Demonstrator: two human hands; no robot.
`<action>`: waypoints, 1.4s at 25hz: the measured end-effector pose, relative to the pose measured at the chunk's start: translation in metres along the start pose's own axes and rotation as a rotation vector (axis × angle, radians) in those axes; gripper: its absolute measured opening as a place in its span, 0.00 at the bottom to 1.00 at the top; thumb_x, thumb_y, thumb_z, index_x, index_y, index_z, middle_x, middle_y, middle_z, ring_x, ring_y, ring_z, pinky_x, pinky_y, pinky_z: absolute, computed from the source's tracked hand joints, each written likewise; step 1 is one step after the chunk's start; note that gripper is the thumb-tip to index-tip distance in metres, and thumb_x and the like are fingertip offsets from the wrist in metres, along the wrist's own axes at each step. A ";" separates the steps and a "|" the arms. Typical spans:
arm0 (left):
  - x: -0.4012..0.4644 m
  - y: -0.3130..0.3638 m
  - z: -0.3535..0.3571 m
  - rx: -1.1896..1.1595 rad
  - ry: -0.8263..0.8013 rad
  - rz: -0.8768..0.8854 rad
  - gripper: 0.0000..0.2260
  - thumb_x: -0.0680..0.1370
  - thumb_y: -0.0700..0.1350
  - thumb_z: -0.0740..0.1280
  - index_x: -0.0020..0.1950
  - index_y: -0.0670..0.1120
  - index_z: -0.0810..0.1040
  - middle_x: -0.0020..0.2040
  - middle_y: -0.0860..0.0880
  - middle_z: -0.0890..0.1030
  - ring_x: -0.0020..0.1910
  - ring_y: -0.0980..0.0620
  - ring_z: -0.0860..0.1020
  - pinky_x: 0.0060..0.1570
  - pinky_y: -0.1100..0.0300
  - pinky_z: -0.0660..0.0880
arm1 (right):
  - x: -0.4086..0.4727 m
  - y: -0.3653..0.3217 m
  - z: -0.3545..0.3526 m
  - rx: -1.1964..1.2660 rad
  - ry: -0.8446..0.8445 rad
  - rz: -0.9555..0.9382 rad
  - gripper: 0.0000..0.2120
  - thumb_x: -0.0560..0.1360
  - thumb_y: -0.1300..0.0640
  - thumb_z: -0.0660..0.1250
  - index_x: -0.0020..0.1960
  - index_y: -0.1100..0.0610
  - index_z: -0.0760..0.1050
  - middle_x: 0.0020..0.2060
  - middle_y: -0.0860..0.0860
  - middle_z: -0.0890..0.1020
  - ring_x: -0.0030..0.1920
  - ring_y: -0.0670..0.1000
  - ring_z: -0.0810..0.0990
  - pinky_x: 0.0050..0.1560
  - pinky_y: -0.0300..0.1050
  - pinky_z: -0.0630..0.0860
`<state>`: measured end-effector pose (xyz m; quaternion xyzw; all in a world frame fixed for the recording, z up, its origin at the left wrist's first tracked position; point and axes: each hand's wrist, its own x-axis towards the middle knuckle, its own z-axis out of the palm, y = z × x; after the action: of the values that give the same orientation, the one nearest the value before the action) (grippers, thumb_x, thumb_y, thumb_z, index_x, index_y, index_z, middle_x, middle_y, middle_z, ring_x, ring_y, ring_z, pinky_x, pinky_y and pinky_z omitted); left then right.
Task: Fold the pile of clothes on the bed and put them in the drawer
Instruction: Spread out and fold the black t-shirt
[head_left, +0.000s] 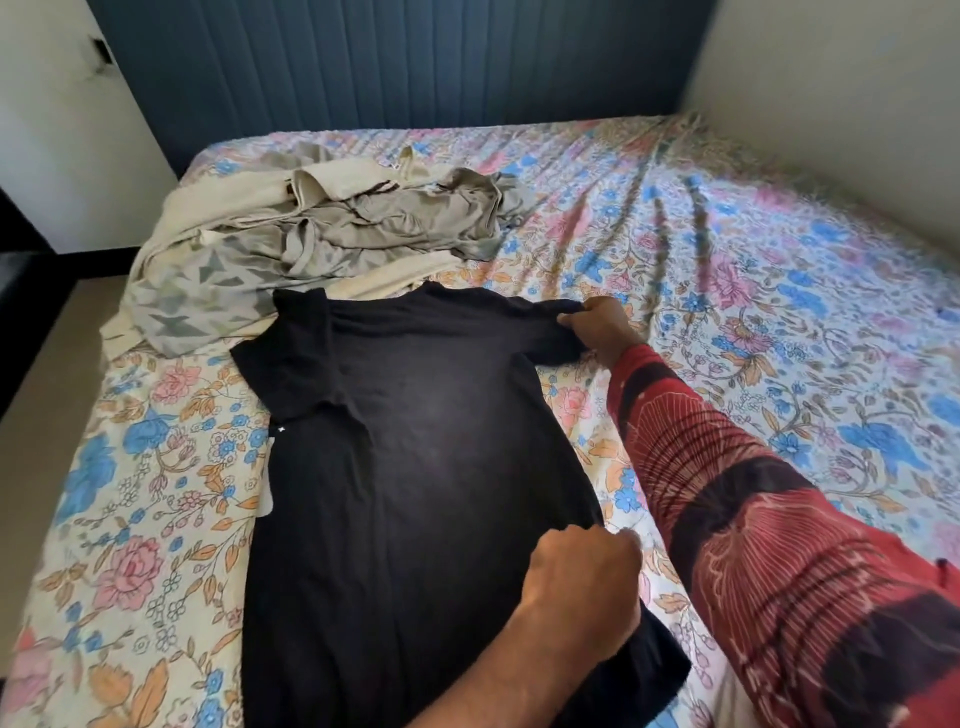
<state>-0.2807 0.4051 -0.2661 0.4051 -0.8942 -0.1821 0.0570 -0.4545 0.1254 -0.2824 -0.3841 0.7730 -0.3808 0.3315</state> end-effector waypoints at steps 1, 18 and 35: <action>-0.001 0.002 -0.001 -0.042 0.028 -0.064 0.11 0.84 0.49 0.59 0.57 0.43 0.76 0.47 0.43 0.81 0.44 0.40 0.80 0.42 0.49 0.70 | -0.004 -0.001 0.001 -0.076 0.016 -0.049 0.14 0.76 0.58 0.74 0.58 0.62 0.79 0.55 0.56 0.83 0.53 0.57 0.82 0.57 0.51 0.82; -0.093 -0.059 -0.024 -1.055 0.277 -0.640 0.19 0.70 0.33 0.72 0.50 0.51 0.69 0.42 0.50 0.71 0.29 0.61 0.68 0.28 0.67 0.67 | -0.067 -0.117 0.067 -0.433 0.058 -0.573 0.14 0.77 0.57 0.64 0.62 0.57 0.77 0.56 0.63 0.82 0.56 0.66 0.81 0.55 0.55 0.79; -0.191 -0.134 -0.038 -0.786 -0.216 -0.790 0.23 0.67 0.52 0.78 0.57 0.49 0.74 0.55 0.52 0.76 0.52 0.55 0.79 0.56 0.59 0.76 | -0.105 -0.111 0.189 -0.494 -0.030 -0.364 0.21 0.76 0.55 0.68 0.65 0.65 0.73 0.63 0.65 0.79 0.64 0.66 0.78 0.61 0.53 0.75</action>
<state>-0.0495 0.4555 -0.2724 0.6363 -0.5404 -0.5491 0.0390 -0.2131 0.1054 -0.2584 -0.5909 0.7556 -0.2288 0.1658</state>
